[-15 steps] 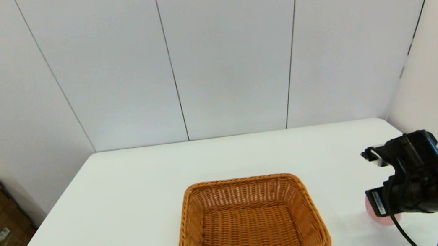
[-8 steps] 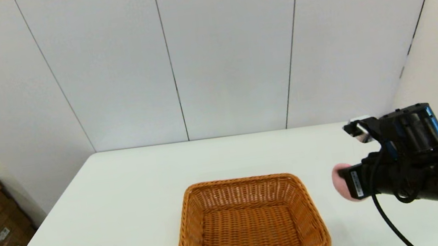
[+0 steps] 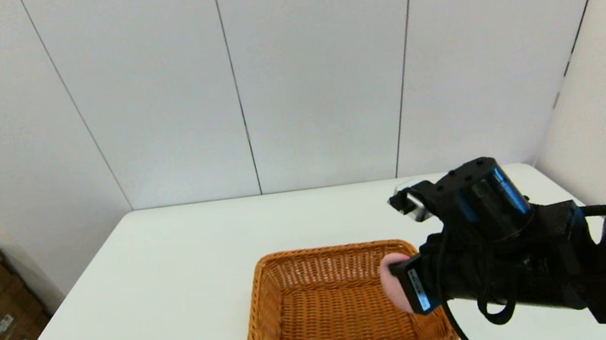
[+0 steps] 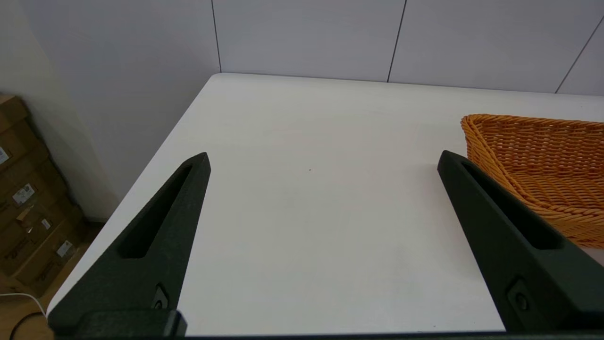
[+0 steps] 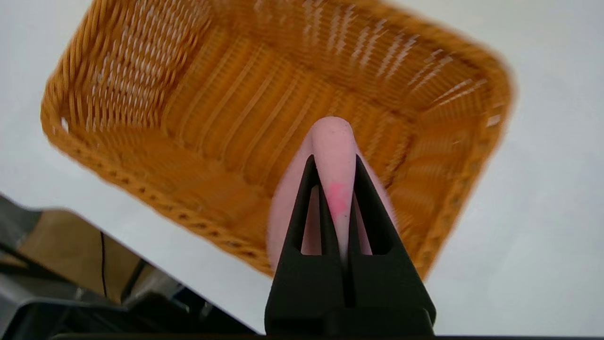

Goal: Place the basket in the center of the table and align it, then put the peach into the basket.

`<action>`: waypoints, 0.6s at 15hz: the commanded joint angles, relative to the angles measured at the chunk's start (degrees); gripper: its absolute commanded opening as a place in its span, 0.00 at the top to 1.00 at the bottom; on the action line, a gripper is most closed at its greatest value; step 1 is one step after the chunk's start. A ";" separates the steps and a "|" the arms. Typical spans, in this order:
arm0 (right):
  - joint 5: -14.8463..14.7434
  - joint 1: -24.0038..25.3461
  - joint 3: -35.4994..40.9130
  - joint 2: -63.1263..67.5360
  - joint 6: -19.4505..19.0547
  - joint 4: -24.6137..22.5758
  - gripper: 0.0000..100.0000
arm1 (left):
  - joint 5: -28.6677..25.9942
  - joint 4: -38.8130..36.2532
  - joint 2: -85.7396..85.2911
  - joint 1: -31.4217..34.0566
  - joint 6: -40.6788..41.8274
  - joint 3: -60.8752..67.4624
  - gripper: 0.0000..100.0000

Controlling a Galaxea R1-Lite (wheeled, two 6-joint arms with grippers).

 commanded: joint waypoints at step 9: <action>-4.14 -17.73 -7.40 -7.81 0.16 6.37 0.00 | 0.11 0.03 -0.01 0.00 -0.15 0.00 0.00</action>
